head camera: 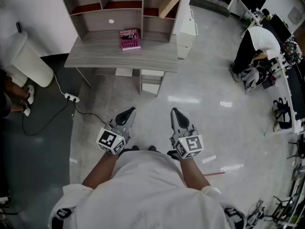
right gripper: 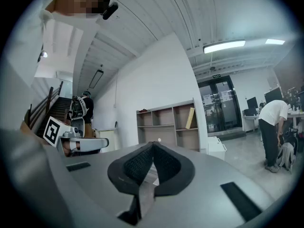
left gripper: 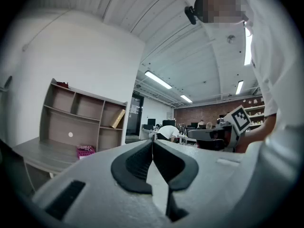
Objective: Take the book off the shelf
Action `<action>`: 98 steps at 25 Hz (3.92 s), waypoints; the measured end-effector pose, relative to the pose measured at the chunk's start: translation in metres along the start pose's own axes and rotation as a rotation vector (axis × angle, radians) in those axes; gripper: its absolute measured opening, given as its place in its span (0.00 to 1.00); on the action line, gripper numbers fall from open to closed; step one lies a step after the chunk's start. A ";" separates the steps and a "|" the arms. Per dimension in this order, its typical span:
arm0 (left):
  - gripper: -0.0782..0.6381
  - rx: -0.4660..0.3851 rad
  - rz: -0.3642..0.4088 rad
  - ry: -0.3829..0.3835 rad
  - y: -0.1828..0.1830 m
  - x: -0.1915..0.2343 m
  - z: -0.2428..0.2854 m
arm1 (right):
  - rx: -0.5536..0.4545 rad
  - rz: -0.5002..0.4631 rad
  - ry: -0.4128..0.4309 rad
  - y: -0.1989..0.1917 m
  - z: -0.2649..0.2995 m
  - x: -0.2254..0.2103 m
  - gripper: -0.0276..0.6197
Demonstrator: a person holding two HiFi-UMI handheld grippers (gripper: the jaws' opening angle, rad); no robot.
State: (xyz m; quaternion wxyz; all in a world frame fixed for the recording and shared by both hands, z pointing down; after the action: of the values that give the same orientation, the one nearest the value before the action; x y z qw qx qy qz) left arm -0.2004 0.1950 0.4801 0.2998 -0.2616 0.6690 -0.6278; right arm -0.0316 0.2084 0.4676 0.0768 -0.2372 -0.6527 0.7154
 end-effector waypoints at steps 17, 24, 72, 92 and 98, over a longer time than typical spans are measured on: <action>0.13 0.028 -0.011 -0.027 0.002 -0.019 0.016 | -0.079 0.108 0.026 0.000 -0.023 -0.021 0.07; 0.13 0.046 -0.037 -0.003 -0.005 -0.025 0.029 | -0.068 0.067 0.008 0.010 -0.036 -0.054 0.07; 0.13 -0.018 -0.095 -0.033 -0.028 0.148 0.219 | 0.005 0.048 0.011 0.045 0.188 -0.157 0.07; 0.13 -0.065 -0.084 -0.005 -0.021 0.199 0.322 | 0.031 -0.019 0.026 0.057 0.252 -0.232 0.07; 0.13 -0.051 -0.033 0.044 -0.013 0.221 0.370 | -0.003 -0.009 0.085 0.079 0.301 -0.278 0.07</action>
State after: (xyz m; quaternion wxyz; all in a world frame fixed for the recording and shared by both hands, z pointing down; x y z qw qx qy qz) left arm -0.0814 -0.2195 0.4656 0.2678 -0.2661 0.6869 -0.6211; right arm 0.0953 -0.1895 0.4677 0.1074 -0.2645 -0.6511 0.7032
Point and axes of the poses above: the fingertips, and each gripper's own axes: z forward along the fingers, x to its left, y out of its top, the point moved 1 cm from there along -z, backward along the fingers, and after that the axes turned 9 degrees about z, right-handed, at the moved point
